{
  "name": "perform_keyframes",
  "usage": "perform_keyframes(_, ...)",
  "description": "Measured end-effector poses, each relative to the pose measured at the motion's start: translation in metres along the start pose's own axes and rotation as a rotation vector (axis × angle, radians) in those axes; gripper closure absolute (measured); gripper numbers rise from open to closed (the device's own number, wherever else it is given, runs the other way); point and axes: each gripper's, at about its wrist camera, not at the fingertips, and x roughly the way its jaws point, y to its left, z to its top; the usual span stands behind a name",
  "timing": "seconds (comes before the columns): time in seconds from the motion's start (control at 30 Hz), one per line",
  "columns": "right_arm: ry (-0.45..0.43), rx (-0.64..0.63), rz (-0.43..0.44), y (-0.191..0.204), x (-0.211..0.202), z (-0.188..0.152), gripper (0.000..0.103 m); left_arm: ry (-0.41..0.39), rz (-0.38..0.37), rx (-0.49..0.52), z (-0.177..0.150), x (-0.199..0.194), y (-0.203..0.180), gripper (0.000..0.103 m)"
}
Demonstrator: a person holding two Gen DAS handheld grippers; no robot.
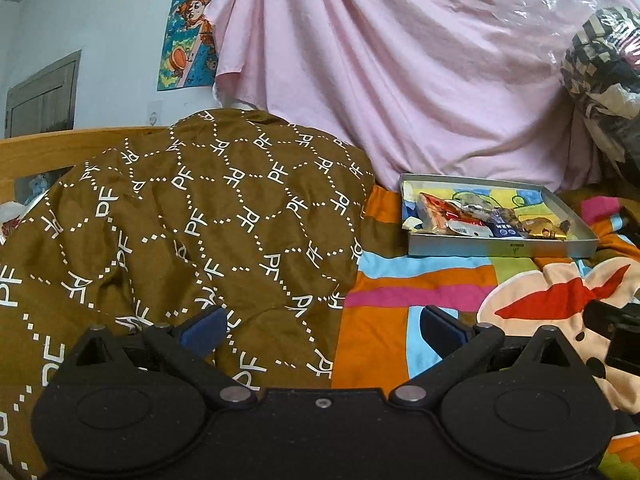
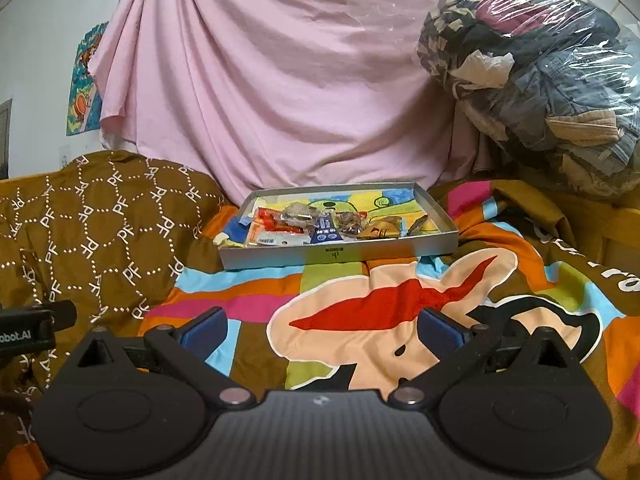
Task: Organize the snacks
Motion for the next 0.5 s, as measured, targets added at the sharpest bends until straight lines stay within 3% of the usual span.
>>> perform_keyframes(0.5,-0.001,0.01,0.004,-0.0011,-0.0003,0.0007,0.0,0.002,-0.004,0.01,-0.0025,0.0,-0.002,0.001)
